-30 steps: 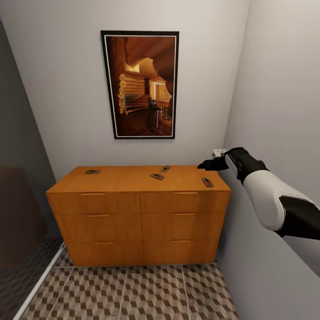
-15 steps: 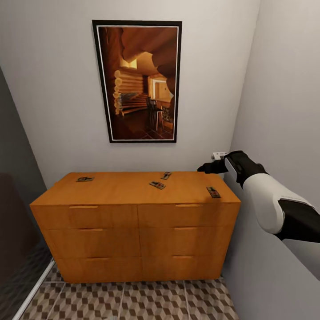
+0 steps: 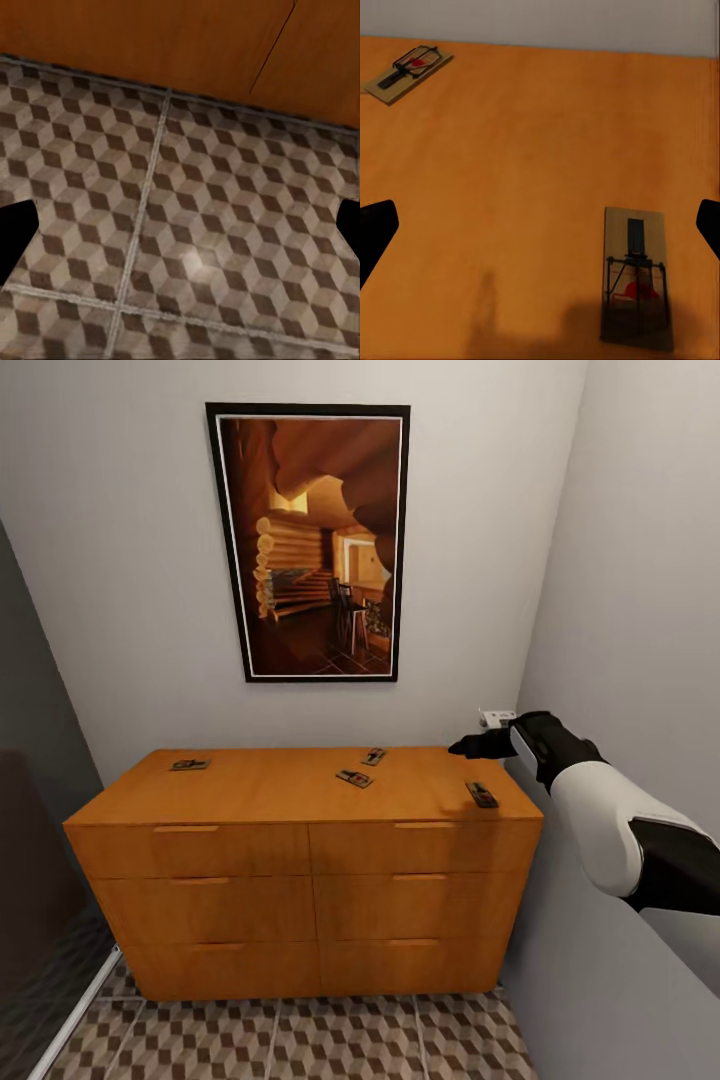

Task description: Take the four mousetraps from the cabinet in the bathroom and place them on the bathroom floor. Make sure all four end up on the same floor surface, and ensure that at least two of them are either under or directly next to the same bathroom sink.

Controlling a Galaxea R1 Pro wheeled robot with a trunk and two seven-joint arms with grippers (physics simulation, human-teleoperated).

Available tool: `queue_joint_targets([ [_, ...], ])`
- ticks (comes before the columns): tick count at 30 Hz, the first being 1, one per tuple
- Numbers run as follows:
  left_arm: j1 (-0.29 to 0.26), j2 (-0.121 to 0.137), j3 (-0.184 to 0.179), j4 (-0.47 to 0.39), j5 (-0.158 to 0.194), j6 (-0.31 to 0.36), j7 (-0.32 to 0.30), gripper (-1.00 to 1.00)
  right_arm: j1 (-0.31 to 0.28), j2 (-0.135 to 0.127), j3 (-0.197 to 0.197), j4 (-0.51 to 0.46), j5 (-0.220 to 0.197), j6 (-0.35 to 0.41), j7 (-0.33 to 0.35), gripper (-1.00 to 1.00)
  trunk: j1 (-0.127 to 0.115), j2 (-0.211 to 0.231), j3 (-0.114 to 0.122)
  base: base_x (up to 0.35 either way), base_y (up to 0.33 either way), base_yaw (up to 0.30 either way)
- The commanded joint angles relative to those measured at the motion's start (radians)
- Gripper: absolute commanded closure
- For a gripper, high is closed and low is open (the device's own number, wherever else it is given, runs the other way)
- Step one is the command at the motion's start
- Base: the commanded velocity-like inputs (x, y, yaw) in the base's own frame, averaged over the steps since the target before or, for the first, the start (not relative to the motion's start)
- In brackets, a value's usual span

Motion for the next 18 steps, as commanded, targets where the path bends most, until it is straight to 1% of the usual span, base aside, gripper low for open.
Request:
queue_joint_targets([
  [1,0.001,0.001,-0.004,0.010,0.004,-0.003,0.004,-1.00,0.001,-0.003,-0.007,-0.001,0.010,0.000,0.007,-1.00,0.000,-0.001,-0.001,0.002,0.000,0.000],
  [3,0.005,0.004,-0.003,0.037,0.004,-0.005,0.005,-1.00,0.011,-0.009,-0.007,-0.001,0.010,-0.014,0.008,-1.00,0.000,-0.001,-0.001,0.001,0.000,0.000],
  [8,0.009,0.008,-0.003,0.081,0.004,-0.006,0.007,-1.00,0.032,-0.014,-0.007,-0.001,0.010,-0.038,0.008,-1.00,0.000,-0.001,-0.001,0.000,0.000,0.000],
  [11,0.010,0.010,-0.003,0.114,0.004,-0.012,0.008,-1.00,0.042,-0.023,-0.007,-0.002,0.010,-0.051,0.009,-1.00,0.000,-0.001,-0.001,0.000,0.000,0.000],
  [14,0.011,0.012,-0.003,0.142,0.003,-0.037,0.008,-1.00,0.046,-0.035,-0.007,-0.001,0.010,-0.058,0.011,-1.00,0.000,-0.001,-0.001,0.000,0.000,0.000],
  [18,0.012,0.015,-0.003,0.190,0.003,-0.096,0.008,-1.00,0.049,-0.045,-0.006,-0.001,0.010,-0.062,0.012,-1.00,0.000,-0.001,-0.001,0.000,0.000,0.000],
])
